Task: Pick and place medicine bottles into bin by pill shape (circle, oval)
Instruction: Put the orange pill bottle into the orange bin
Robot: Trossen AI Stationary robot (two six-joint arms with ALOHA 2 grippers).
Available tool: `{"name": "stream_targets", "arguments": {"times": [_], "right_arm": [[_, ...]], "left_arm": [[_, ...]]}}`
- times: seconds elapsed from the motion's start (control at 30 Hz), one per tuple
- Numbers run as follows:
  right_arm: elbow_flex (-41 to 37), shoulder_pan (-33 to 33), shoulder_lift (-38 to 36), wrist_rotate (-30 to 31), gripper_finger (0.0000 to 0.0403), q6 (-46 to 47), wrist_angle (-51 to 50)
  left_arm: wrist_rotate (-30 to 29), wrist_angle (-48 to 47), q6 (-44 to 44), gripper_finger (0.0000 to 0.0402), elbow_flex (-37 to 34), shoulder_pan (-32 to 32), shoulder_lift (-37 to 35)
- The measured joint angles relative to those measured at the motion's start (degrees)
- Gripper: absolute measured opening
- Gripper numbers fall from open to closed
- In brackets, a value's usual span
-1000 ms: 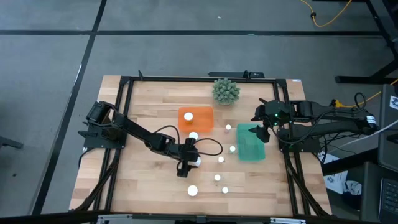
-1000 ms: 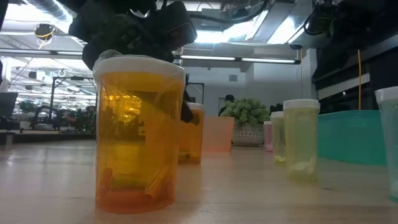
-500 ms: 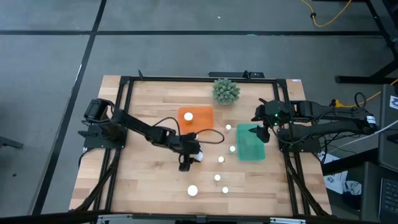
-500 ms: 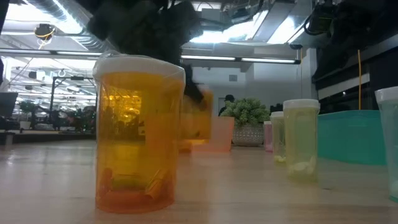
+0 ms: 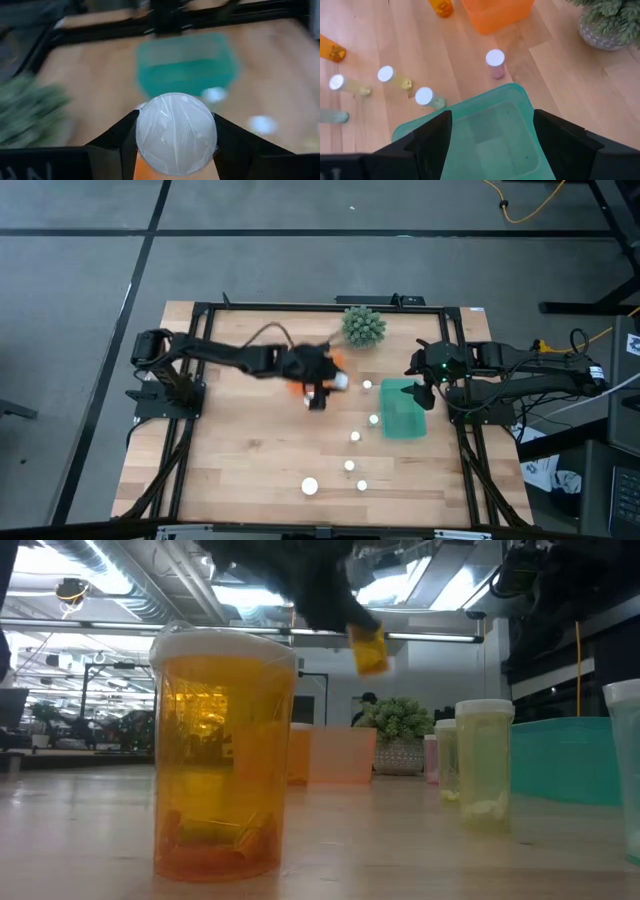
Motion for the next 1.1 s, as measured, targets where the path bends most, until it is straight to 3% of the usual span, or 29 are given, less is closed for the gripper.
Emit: {"name": "stream_targets", "arguments": {"times": [0.13, 0.3, 0.87, 1.1], "right_arm": [[0.0, 0.0, 0.0, 0.5, 0.0281, 0.0, 0.1], [0.0, 0.0, 0.0, 1.6, 0.0281, -0.2, 0.0], [0.0, 0.0, 0.0, 1.6, 0.0281, 0.1, 0.0], [0.0, 0.0, 0.0, 1.6, 0.0281, 0.0, -0.1]], "left_arm": [[-0.4, -3.3, -2.6, 0.0182, 0.0, 6.0, 1.7], [1.5, -4.3, -2.9, 0.0182, 0.0, 9.1, 4.6], [2.6, -3.4, -4.4, 0.0183, 0.0, 9.7, 14.1], [2.2, -2.6, -4.4, 0.0221, 0.0, 9.7, 14.7]]}}
